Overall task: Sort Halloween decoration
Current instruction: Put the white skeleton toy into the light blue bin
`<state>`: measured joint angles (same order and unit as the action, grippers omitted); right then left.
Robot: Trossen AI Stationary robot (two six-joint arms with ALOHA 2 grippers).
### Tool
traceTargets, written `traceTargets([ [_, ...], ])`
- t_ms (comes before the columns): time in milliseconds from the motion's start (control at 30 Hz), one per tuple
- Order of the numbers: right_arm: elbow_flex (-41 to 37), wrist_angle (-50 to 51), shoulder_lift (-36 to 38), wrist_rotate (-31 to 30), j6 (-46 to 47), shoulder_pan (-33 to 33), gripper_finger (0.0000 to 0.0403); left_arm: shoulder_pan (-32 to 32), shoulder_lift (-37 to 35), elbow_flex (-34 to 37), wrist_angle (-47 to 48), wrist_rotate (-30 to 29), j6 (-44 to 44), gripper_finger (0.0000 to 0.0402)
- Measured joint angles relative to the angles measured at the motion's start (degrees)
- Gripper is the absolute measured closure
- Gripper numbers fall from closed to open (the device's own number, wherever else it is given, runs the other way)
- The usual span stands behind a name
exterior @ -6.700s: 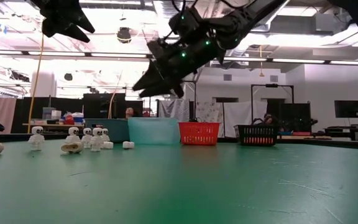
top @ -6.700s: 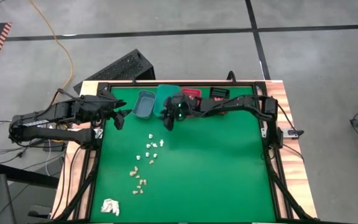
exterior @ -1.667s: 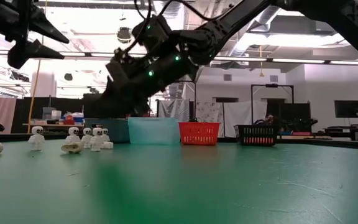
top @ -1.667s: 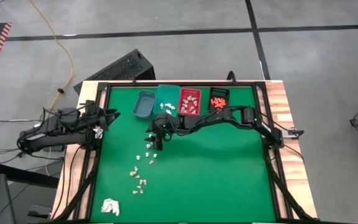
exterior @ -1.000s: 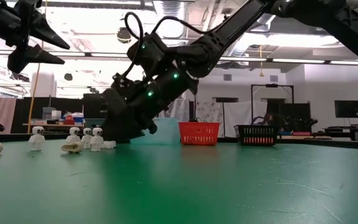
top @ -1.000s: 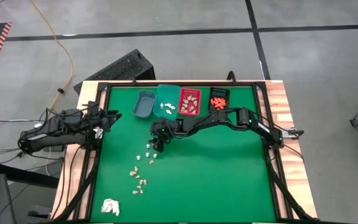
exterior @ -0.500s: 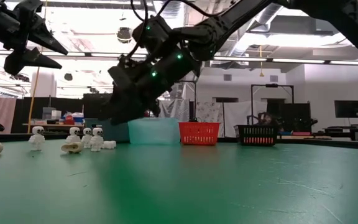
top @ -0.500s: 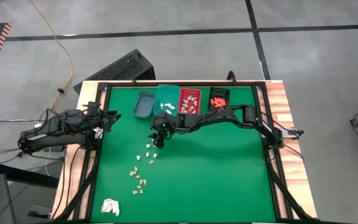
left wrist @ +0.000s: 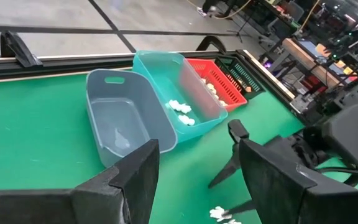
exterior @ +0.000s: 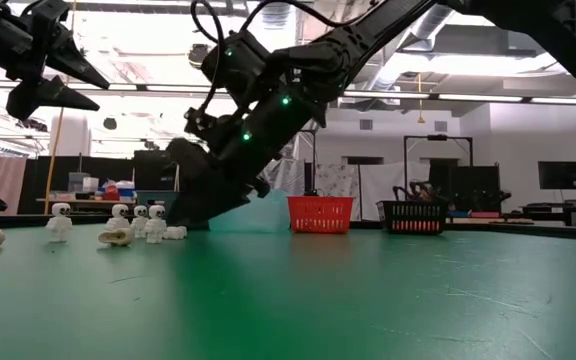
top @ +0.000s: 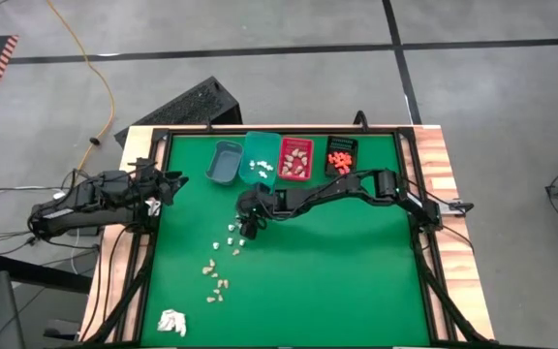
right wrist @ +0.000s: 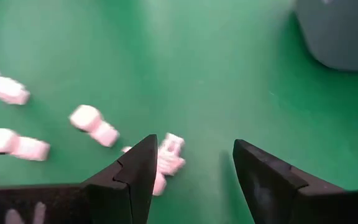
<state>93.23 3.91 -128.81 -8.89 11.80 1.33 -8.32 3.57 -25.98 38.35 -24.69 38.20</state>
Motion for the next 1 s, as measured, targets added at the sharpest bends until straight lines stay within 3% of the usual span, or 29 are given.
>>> traceTargets([
  [433,0.02,2.77,0.66,-3.25,4.86,0.89,0.0189,0.00,0.00,0.00,-0.01,0.04,0.55,0.0191],
  [1000,-0.74,-0.21,3.96,-3.09,1.68,-1.53,0.0209,0.00,0.00,-0.02,0.05,0.16,0.63,0.0191],
])
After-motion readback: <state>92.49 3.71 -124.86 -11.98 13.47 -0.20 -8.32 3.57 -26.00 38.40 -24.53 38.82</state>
